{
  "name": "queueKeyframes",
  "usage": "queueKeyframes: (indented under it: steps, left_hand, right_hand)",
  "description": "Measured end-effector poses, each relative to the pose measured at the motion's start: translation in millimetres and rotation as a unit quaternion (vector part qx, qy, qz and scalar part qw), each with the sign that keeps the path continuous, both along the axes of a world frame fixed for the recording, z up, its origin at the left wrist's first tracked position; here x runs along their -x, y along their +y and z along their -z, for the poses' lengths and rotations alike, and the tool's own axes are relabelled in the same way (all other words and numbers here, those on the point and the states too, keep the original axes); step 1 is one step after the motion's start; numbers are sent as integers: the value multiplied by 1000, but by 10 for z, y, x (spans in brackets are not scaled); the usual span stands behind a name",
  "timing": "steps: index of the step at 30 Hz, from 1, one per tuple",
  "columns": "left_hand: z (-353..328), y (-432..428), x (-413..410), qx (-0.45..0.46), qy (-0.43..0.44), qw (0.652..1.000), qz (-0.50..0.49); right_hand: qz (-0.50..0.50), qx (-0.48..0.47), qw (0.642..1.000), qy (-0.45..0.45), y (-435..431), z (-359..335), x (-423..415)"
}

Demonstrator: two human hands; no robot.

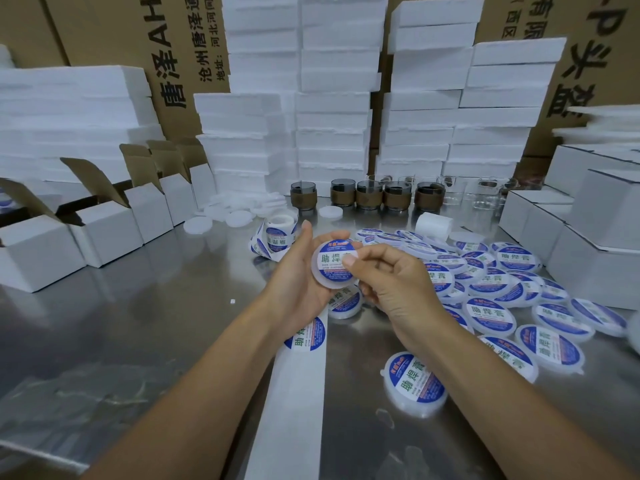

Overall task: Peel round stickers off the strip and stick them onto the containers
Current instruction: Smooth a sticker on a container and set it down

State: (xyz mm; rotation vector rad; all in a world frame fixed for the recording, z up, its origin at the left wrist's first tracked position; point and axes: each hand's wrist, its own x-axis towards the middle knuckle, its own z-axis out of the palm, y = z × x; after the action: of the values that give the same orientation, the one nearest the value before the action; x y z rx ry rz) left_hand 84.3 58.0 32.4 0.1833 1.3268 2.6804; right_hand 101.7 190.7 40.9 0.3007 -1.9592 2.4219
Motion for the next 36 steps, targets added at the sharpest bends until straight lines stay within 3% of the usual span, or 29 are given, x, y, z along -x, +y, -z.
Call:
queueKeyframes:
  steps: [11,28,36]
  left_hand:
    - [-8,13,-20,37,21,999,8]
    - [-5,18,-32,17,37,998,44]
    - [13,28,-21,41,43,998,27]
  right_hand:
    - [14,-23,999,-29,-5,4,10]
    - [21,-32,998,-41,0,12,12]
    - [83,-85,993,2,-8,59,33]
